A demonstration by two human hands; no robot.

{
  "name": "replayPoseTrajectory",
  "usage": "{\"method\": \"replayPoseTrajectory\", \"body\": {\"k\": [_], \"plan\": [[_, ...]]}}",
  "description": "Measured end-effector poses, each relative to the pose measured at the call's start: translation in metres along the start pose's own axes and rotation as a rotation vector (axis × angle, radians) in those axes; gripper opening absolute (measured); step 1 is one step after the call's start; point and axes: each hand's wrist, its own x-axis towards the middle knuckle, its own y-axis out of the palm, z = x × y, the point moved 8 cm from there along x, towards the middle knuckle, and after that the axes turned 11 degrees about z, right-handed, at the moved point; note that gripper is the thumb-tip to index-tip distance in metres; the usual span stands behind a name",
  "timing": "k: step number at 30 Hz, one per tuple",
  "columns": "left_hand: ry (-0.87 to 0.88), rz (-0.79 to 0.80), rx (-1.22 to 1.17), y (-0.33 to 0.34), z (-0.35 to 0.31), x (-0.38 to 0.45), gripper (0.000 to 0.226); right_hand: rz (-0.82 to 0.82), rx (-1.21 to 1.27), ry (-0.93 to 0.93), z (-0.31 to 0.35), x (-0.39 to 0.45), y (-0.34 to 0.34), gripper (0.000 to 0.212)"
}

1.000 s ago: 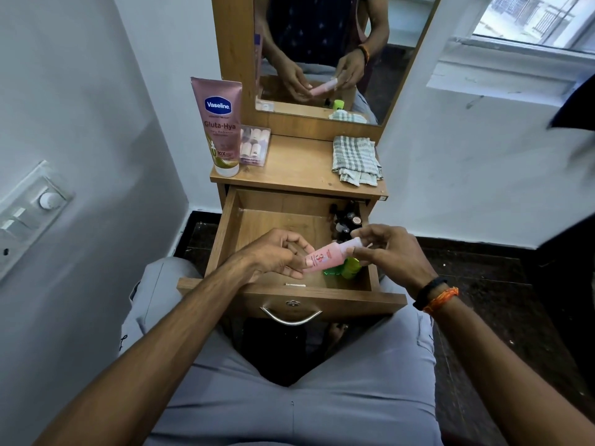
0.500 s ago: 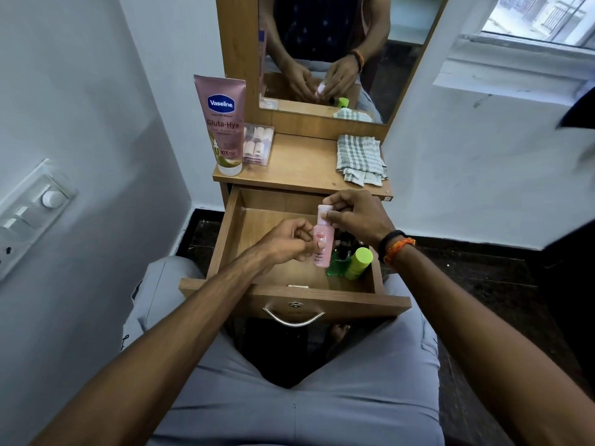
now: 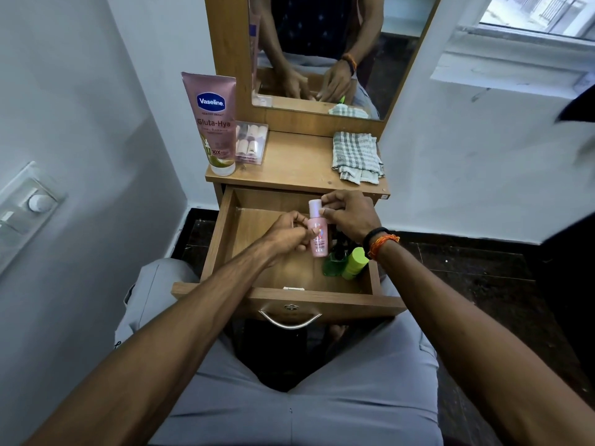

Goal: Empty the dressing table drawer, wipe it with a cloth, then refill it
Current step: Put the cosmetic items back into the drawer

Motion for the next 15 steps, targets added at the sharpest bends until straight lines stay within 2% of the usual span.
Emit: {"method": "replayPoseTrajectory", "body": {"k": [5,9,15], "plan": [[-0.007,0.042,-0.136,0.009,0.002,0.002,0.014,-0.002,-0.014,0.031,0.000,0.005,0.007,0.025],[-0.002,0.009,-0.213,0.003,0.001,0.006,0.017,0.007,0.048,0.039,0.002,0.004,0.006,0.025],[-0.054,-0.006,-0.144,-0.002,0.009,0.016,0.027,-0.015,0.069,0.064,-0.004,-0.002,-0.003,0.021]]}}
